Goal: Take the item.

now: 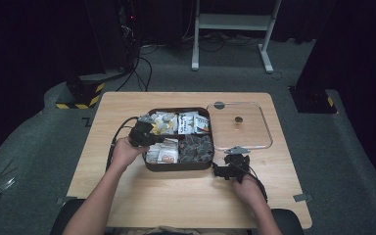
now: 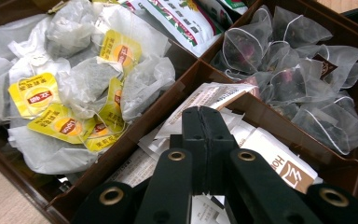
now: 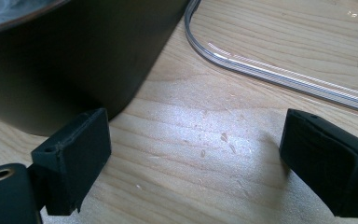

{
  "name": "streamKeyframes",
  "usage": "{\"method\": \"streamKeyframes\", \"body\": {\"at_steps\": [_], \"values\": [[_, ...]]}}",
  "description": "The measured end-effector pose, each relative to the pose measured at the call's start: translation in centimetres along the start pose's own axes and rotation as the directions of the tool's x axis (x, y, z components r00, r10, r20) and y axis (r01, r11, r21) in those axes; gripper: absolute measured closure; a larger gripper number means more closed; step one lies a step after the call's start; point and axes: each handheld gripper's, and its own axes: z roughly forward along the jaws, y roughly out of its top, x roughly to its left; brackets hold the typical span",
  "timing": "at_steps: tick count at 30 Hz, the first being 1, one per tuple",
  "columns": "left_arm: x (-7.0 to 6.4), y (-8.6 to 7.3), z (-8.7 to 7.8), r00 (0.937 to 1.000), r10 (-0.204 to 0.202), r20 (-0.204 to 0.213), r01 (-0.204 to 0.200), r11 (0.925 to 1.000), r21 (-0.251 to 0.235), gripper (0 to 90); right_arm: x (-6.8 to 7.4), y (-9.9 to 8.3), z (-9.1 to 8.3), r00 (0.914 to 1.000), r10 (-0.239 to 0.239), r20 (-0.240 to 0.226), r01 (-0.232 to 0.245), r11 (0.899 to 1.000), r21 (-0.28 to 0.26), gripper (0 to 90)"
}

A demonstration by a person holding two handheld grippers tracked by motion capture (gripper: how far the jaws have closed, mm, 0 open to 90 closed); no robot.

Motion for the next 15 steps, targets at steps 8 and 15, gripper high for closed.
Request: {"method": "streamKeyframes", "body": {"at_steps": [8, 15], "values": [[0.2, 0.1, -0.9, 1.0, -0.007, 0.005, 0.007, 0.9998, -0.021, 89.8, 0.0, 0.0, 0.0, 1.0, 0.0, 0.0, 0.0, 1.0, 0.0, 8.6], [0.3, 0.0, -2.0, 0.9999, -0.016, 0.007, 0.016, 0.9992, -0.036, 89.7, 0.0, 0.0, 0.0, 1.0, 0.0, 0.0, 0.0, 1.0, 0.0, 8.6]]}}
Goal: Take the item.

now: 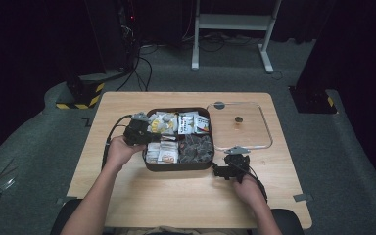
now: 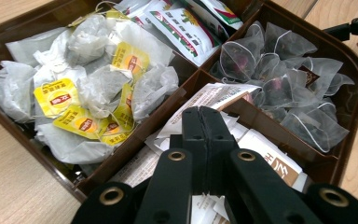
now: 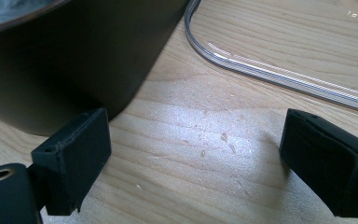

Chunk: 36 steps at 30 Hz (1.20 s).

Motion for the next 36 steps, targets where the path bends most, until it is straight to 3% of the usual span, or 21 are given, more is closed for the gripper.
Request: {"method": "streamKeyframes", "body": {"at_steps": [14, 23, 29, 36], "values": [[1.1, -0.5, -2.5, 0.999, -0.043, -0.008, 0.043, 0.9986, -0.03, 89.8, 0.0, 0.0, 0.0, 1.0, 0.0, 0.0, 0.0, 1.0, 0.0, 8.6], [2.0, -1.1, -4.1, 0.997, -0.068, -0.036, 0.066, 0.9966, -0.049, 89.7, 0.0, 0.0, 0.0, 1.0, 0.0, 0.0, 0.0, 1.0, 0.0, 8.6], [2.7, -1.6, -5.1, 0.9944, -0.089, -0.057, 0.086, 0.9942, -0.065, 89.7, 0.0, 0.0, 0.0, 1.0, 0.0, 0.0, 0.0, 1.0, 0.0, 8.6], [3.9, -2.7, -6.5, 0.9866, -0.134, -0.093, 0.126, 0.9884, -0.084, 89.7, -0.1, 0.1, 0.0, 1.0, -0.003, -0.007, 0.003, 1.0, 0.004, 8.5]]}}
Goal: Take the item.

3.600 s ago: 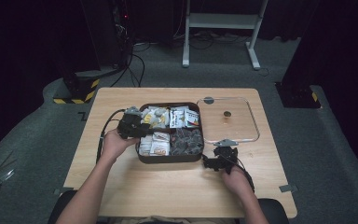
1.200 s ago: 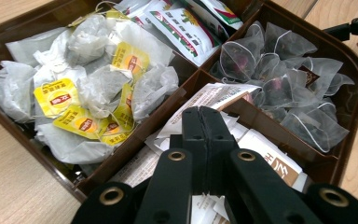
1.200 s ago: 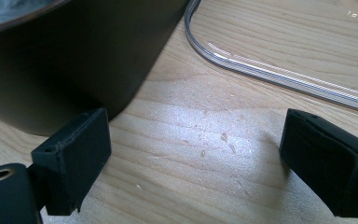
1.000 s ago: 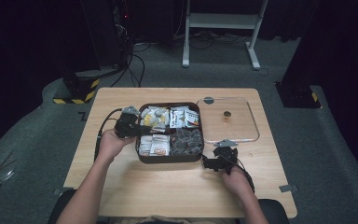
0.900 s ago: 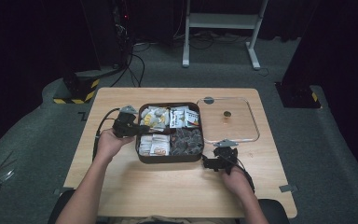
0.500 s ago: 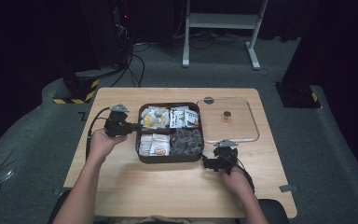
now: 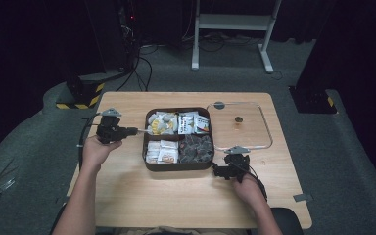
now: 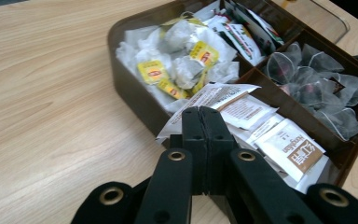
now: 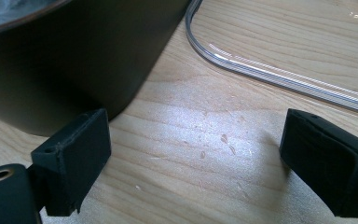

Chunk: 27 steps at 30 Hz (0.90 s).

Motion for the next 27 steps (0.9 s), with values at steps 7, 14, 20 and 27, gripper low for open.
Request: {"method": "streamKeyframes", "body": {"at_steps": [7, 14, 20, 27], "values": [[1.1, -0.6, -0.9, 0.9993, -0.028, -0.026, 0.028, 0.9996, -0.005, 89.7, -0.1, 0.0, 0.0, 1.0, -0.002, -0.005, 0.002, 1.0, 0.0, 8.4], [2.2, -1.1, -1.1, 0.9974, -0.053, -0.05, 0.053, 0.9986, -0.003, 89.7, 0.0, 0.0, 0.0, 1.0, -0.002, -0.005, 0.002, 1.0, 0.0, 8.4], [3.0, -1.7, -0.7, 0.9948, -0.077, -0.068, 0.078, 0.9969, 0.012, 89.7, -0.1, 0.0, 0.0, 1.0, -0.002, -0.005, 0.002, 1.0, 0.0, 8.5], [3.9, -2.4, 0.0, 0.9919, -0.091, -0.089, 0.094, 0.9948, 0.039, 89.7, -0.1, 0.0, 0.0, 1.0, -0.002, -0.005, 0.002, 1.0, 0.0, 8.5]]}}
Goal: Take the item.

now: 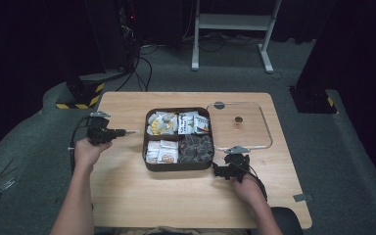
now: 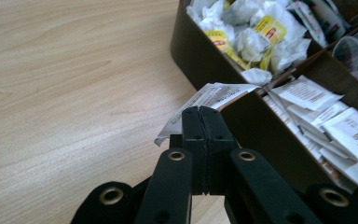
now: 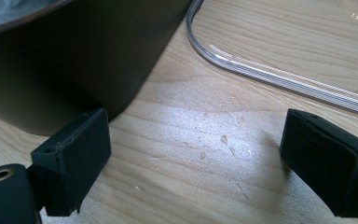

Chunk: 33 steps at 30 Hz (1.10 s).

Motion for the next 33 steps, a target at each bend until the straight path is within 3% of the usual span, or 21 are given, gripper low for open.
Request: {"method": "streamKeyframes", "body": {"at_steps": [10, 18, 24, 26, 31, 33], "values": [[0.3, -0.4, 2.3, 1.0, 0.001, 0.007, -0.001, 0.9987, 0.052, 89.6, 0.0, 0.0, 0.0, 1.0, 0.0, 0.0, 0.0, 1.0, 0.0, 8.5], [0.3, -0.9, 3.9, 0.9999, -0.003, 0.017, 0.001, 0.9929, 0.119, 89.6, 0.0, 0.0, 0.0, 1.0, 0.0, 0.001, 0.0, 1.0, 0.0, 8.5], [0.6, -1.2, 4.4, 0.999, -0.019, 0.041, 0.013, 0.9915, 0.129, 89.4, 0.0, 0.0, 0.0, 1.0, 0.0, 0.001, 0.0, 1.0, 0.0, 8.5], [0.4, -1.3, 4.6, 0.999, -0.005, 0.045, -0.002, 0.9895, 0.144, 89.2, 0.0, 0.0, 0.0, 1.0, 0.0, 0.001, 0.0, 1.0, 0.0, 8.5], [0.7, -1.4, 4.3, 0.9981, -0.034, 0.052, 0.027, 0.9922, 0.122, 87.9, 0.0, 0.0, 0.0, 1.0, 0.0, 0.001, 0.0, 1.0, 0.0, 8.5], [0.7, -1.4, 4.3, 0.9982, -0.038, 0.047, 0.032, 0.9919, 0.123, 83.4, 0.0, 0.0, 0.0, 1.0, 0.0, 0.001, 0.0, 1.0, 0.0, 8.5]]}}
